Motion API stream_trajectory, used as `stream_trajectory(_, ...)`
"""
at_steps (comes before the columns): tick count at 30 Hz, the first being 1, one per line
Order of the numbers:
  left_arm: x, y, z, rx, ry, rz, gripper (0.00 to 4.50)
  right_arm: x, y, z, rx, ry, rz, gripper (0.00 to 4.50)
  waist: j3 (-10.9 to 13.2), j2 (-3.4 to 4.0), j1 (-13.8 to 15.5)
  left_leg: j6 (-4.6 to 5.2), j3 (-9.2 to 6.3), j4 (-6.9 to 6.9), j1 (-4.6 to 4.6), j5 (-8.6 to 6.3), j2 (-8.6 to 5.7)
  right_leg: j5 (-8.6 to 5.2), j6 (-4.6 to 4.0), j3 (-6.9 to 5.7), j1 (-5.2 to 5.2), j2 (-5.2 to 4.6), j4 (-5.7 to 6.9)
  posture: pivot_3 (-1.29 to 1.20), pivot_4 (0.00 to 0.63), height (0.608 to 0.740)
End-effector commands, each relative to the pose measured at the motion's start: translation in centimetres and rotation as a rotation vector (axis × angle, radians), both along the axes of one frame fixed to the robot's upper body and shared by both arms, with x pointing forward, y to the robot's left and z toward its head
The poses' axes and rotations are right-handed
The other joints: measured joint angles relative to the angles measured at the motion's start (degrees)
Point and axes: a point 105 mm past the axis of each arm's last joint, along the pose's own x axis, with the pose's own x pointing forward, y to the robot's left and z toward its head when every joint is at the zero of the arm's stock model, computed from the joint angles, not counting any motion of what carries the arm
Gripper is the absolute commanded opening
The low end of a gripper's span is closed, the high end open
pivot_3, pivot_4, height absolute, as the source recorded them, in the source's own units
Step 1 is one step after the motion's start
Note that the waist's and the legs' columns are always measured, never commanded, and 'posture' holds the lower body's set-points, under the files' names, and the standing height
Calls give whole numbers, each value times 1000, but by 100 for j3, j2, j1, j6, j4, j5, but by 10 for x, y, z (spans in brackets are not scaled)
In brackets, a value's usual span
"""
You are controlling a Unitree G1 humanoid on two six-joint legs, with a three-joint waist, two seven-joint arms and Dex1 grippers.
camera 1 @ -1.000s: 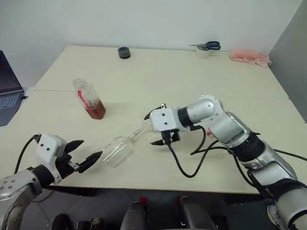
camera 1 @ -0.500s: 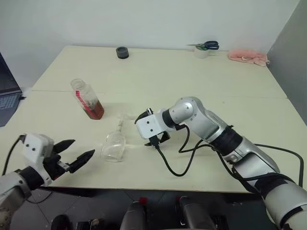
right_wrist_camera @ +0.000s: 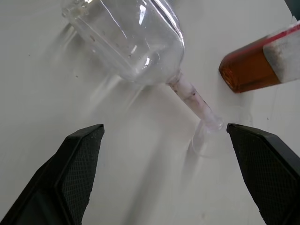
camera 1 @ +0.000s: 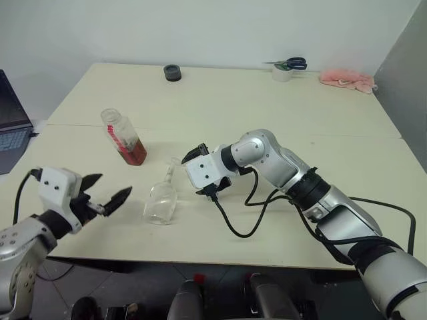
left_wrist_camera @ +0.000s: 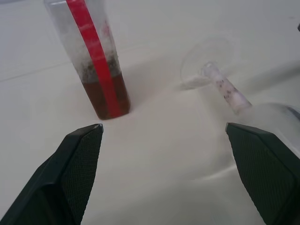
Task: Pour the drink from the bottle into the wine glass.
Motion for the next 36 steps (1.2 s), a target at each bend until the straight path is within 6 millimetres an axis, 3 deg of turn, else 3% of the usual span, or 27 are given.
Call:
stream_trajectory(1,10,-7,5,24,-37,-39,4500,9,-6,25,46,-59,-25,4458,-2,-3,-6,0,2,0,-1,0,2,0,0,2,-1,0,-3,0,150,740)
stream_trajectory(12,48,-44,0,-25,-78,-141,4500,24,-24,32,46,-83,-109,4458,-1,-3,-7,-3,-2,-2,-16,-2,6,2,-1,-1,-15,-6,2,0,150,740)
stream_trajectory(19,57,-62,-1,-48,-83,-201,4500,28,-27,38,58,-101,-125,4458,-1,-3,-16,-3,-1,-1,-20,-2,3,3,0,-1,-16,-6,2,0,150,740)
stream_trajectory(29,26,-38,19,57,-87,-182,4500,29,-31,40,61,-106,-142,4458,-1,-2,-26,-3,-5,-2,-23,-2,7,3,-1,-1,-22,-10,3,0,150,740)
stream_trajectory(36,6,-22,10,94,-41,-117,4500,28,-31,38,60,-97,-141,4458,0,-1,-22,-3,-2,-1,-23,-2,2,2,0,1,-21,-10,1,0,150,740)
